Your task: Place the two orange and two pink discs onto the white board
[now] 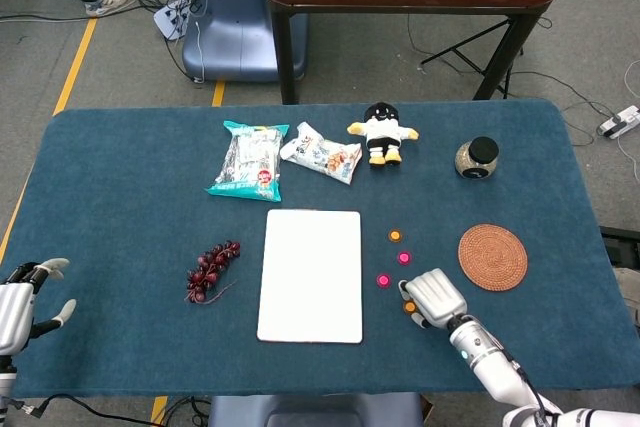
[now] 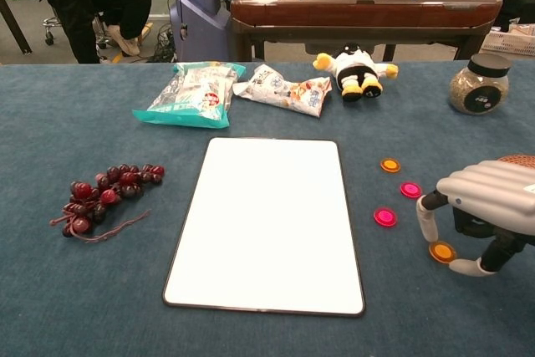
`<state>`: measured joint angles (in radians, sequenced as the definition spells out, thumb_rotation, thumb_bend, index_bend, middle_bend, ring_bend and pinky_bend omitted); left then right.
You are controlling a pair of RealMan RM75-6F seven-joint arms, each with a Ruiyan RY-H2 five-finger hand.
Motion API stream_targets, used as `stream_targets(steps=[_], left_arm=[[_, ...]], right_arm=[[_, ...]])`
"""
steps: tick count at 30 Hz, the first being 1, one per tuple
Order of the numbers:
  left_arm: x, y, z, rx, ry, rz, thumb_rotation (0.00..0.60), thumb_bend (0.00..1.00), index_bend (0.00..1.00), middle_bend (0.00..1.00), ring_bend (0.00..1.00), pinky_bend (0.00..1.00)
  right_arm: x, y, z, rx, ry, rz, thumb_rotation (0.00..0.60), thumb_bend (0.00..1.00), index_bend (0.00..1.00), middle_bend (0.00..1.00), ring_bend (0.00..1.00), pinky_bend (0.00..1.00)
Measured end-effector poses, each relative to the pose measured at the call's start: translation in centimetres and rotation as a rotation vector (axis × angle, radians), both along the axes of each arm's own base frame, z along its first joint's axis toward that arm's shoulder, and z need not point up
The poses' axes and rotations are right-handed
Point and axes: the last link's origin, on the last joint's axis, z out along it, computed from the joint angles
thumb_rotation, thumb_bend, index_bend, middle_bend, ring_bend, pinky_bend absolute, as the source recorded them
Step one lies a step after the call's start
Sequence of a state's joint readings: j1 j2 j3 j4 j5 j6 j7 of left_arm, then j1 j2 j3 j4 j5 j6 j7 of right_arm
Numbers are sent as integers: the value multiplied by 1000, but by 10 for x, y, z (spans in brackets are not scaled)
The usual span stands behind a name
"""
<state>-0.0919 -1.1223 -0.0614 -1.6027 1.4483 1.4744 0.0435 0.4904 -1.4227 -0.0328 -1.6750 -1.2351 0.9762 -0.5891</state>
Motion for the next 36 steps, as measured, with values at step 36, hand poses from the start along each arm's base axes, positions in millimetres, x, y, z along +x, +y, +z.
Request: stream_targets(steps=[36], left_arm=[[-7,1,13,47,-3,32,600,272,359,434,289,472]], right_arm=[[108,-10,-50,96,0,257,600,63,489,1000,1000,1000]])
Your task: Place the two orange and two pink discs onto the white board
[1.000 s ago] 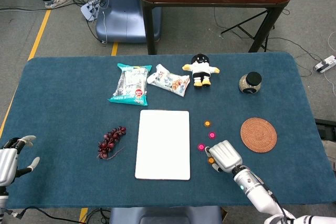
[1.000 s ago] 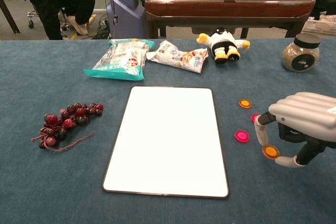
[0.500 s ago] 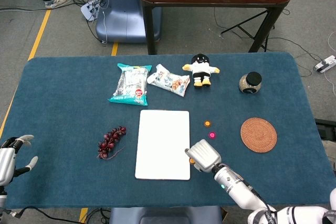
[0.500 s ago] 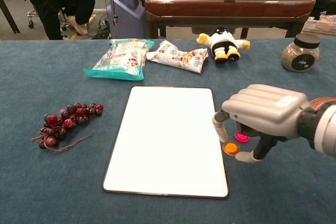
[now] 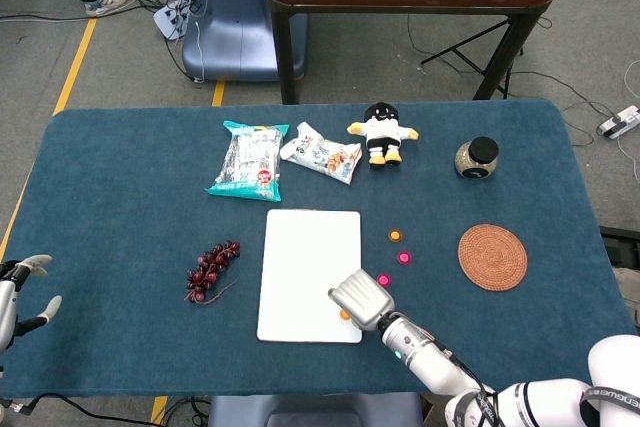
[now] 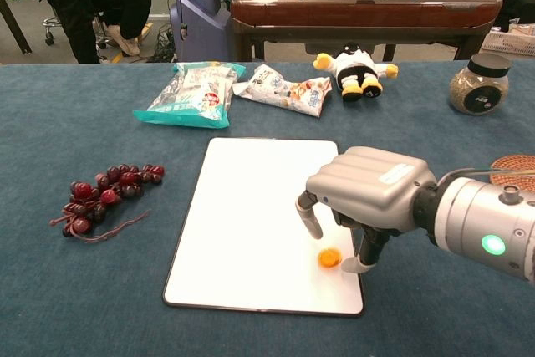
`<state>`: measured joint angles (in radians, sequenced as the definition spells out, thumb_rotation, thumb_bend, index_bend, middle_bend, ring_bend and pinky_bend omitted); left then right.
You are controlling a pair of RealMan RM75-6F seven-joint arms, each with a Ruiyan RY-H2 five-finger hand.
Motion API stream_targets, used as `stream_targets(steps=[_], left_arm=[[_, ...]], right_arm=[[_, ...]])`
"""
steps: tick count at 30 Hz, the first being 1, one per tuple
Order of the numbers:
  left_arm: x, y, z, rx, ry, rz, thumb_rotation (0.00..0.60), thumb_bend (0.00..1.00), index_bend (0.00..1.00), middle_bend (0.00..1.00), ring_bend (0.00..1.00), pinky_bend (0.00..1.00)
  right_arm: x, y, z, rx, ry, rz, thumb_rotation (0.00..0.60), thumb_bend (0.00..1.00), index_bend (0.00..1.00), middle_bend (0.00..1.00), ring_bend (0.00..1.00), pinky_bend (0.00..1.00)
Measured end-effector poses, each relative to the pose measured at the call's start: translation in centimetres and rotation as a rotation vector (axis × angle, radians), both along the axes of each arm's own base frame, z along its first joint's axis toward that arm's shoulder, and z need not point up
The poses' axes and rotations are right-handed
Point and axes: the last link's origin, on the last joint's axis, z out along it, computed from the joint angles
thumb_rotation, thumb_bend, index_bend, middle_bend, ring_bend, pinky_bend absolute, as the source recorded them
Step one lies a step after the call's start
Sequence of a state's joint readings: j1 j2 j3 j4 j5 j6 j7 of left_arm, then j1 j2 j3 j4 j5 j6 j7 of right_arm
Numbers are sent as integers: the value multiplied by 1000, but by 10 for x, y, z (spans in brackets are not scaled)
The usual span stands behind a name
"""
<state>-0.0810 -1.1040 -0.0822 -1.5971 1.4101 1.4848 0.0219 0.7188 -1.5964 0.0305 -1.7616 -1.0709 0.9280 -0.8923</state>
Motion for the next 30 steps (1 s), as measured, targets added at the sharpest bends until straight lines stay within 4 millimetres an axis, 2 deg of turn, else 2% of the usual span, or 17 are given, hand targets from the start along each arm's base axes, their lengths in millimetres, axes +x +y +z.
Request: stream_targets(steps=[3,8,11,20,24,30], left_arm=[[0,0,0,1,0,1,600,272,360,434,289,472],[-1,0,2,5,-2,3,600,272,359,434,289,472],[-1,0,3,8,-4,5,600,272,360,434,289,472],[-1,0,1,2,0,2,600,272,360,434,291,472],[-1,0,0,-4,2,2,600,272,360,434,291,472],[-1,0,0,-1,-1,3,600,272,359,434,291,472]], right_arm=[[1,-1,-3,1,-2,0,600,12,462,1000,1000,1000],[3,-4,-2,-7,-15,-1,600,0,456,1000,1000,1000],[4,-9,6,-35,-25,-1,600,13,456,1000,1000,1000],[3,-37,47,-177,-25,-25,600,85,456,1000,1000,1000],[-2,-52,61,-230,-17,-63,600,102,456,1000,1000,1000],[-16,-77,72,-291,2,-132,600,108,456,1000,1000,1000]])
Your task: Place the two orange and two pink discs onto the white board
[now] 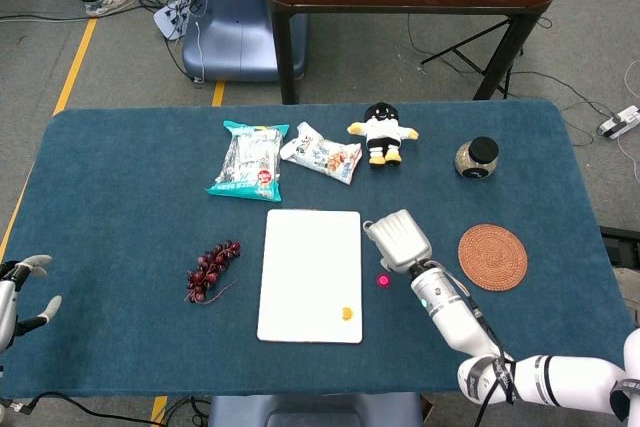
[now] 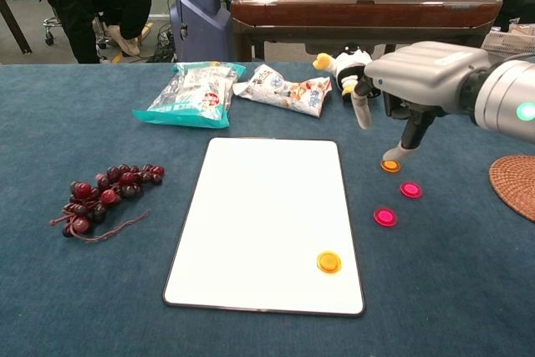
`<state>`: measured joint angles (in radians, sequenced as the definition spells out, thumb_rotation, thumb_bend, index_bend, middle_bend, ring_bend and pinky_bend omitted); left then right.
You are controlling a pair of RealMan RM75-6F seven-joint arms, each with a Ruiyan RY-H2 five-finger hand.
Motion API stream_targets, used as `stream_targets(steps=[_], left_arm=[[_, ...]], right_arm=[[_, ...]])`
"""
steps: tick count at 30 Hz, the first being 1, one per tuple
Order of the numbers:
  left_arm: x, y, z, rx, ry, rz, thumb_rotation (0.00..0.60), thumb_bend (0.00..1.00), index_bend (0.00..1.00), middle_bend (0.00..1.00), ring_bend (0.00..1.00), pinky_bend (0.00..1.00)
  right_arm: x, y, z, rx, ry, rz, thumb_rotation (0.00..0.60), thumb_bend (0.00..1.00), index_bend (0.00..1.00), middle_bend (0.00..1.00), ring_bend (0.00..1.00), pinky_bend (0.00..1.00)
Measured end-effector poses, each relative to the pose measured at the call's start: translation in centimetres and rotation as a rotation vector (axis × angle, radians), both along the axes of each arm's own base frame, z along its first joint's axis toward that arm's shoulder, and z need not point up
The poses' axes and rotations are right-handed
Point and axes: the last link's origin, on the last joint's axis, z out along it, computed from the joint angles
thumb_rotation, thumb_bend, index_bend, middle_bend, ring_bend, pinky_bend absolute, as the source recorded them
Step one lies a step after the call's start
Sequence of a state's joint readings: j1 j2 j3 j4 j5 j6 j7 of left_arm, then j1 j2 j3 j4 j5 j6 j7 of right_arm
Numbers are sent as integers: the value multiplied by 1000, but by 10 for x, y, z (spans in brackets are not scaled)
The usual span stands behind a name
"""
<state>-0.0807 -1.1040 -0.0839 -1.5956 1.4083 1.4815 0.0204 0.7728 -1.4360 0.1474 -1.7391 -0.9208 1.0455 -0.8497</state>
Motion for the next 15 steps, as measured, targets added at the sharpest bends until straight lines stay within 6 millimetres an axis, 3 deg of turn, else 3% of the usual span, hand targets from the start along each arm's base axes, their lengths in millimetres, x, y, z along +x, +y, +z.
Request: stream_targets(steps=[15], left_arm=[[0,-1,2,2,-12,0,600,272,360,451,292,472]], right_arm=[[-31,-45,-3,-43,-11,-139,600,107,456,1000,1000,1000]])
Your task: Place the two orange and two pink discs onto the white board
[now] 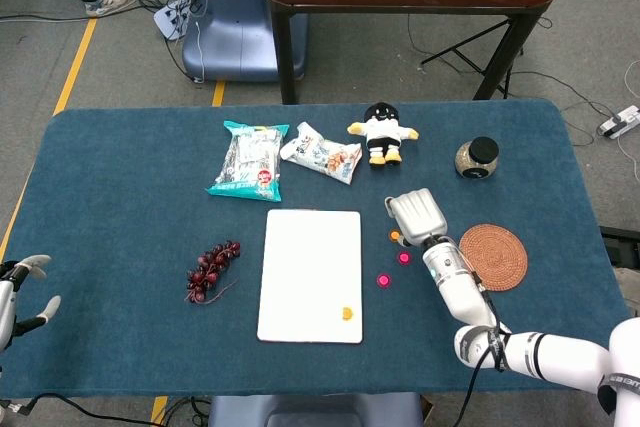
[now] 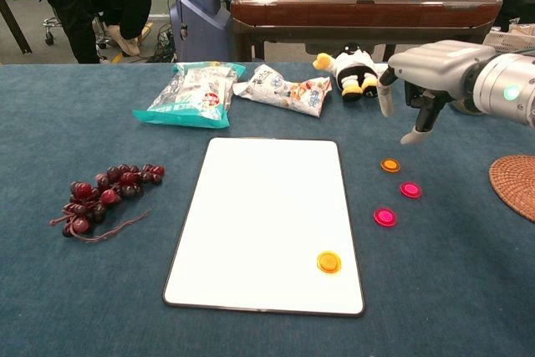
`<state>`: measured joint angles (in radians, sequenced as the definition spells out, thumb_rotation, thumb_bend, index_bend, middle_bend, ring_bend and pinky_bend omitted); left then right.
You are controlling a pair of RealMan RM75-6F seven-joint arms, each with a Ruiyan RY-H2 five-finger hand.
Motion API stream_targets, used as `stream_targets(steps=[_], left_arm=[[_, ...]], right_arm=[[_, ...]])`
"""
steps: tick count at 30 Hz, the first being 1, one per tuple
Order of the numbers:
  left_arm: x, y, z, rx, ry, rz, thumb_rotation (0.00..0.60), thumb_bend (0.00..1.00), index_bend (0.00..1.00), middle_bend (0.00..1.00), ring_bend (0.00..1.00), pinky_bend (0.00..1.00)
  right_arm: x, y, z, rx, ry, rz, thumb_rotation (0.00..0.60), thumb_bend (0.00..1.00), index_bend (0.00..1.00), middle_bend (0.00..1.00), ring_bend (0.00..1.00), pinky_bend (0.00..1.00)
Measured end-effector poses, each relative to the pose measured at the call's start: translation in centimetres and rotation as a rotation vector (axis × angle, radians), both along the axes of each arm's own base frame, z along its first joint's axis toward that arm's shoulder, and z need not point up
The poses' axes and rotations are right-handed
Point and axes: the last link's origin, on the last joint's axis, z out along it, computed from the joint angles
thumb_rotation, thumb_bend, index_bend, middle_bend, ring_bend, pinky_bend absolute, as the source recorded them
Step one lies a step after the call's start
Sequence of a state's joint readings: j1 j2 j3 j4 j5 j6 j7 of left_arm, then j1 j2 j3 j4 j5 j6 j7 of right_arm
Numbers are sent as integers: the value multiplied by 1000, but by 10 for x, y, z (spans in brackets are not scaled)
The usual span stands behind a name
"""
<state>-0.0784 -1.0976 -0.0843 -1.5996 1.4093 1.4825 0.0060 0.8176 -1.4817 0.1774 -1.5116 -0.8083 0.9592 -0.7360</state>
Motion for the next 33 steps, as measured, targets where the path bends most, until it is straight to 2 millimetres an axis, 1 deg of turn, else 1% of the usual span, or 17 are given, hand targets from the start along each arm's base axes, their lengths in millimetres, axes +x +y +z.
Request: stream_targets(steps=[12,21,33], left_arm=[[0,0,1,0,-6,1,600,272,360,451,293,472],[0,0,1,0,-10,1,600,272,360,451,293,472],[0,0,2,1,-11,1,600,272,360,451,293,472]], right_arm=[[-17,-17,-18,22,-5,-67,600,79,456,1000,1000,1000],[-27,-20,-29,48,-12,-101,600,80,456,1000,1000,1000],[-35,-21,-38,72,-10,-125,600,85,456,1000,1000,1000]])
